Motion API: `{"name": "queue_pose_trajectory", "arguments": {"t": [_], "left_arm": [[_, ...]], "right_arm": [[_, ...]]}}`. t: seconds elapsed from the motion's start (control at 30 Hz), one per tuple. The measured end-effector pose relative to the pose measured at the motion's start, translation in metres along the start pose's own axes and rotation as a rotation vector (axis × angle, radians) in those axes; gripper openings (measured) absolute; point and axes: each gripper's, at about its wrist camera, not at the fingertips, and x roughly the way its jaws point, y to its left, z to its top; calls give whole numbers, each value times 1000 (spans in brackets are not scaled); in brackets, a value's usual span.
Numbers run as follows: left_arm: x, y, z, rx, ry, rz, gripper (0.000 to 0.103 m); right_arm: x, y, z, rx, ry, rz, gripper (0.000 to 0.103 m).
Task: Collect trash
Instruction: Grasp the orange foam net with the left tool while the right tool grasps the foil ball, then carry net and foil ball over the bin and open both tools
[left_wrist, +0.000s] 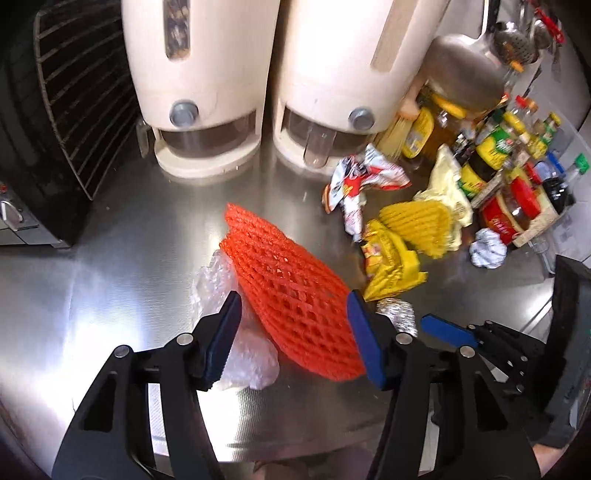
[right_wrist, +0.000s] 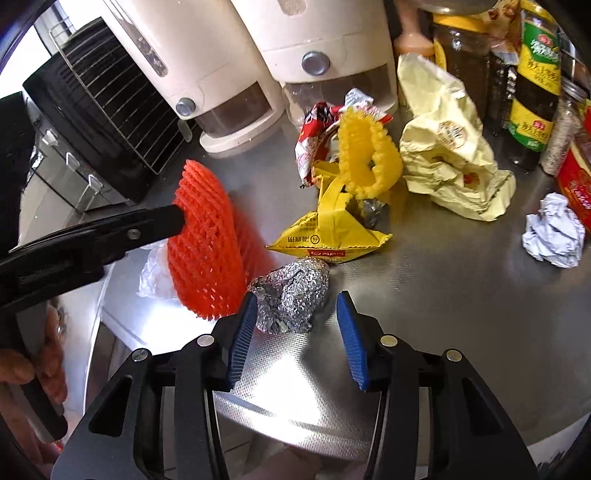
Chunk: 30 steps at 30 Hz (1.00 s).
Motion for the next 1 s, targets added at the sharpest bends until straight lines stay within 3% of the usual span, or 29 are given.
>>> {"name": "queue_pose_trajectory", "arguments": {"t": [0.13, 0.27, 0.37, 0.7, 1.0], "left_arm": [[20, 3, 0, -11, 48, -38, 51], [29, 3, -1, -8, 69, -64, 24], [28, 1, 0, -7, 60, -77, 13], [-16, -13, 4, -6, -43, -86, 10], [-59, -40, -41, 43, -81, -73, 10]], "right_arm": [[9, 1, 1, -1, 24, 14, 36], [10, 3, 3, -17, 26, 16, 25], [7, 3, 3, -30, 26, 13, 25], [-32, -8, -8, -41, -29, 9, 24], [-67, -29, -53, -24, -51, -27, 24]]}}
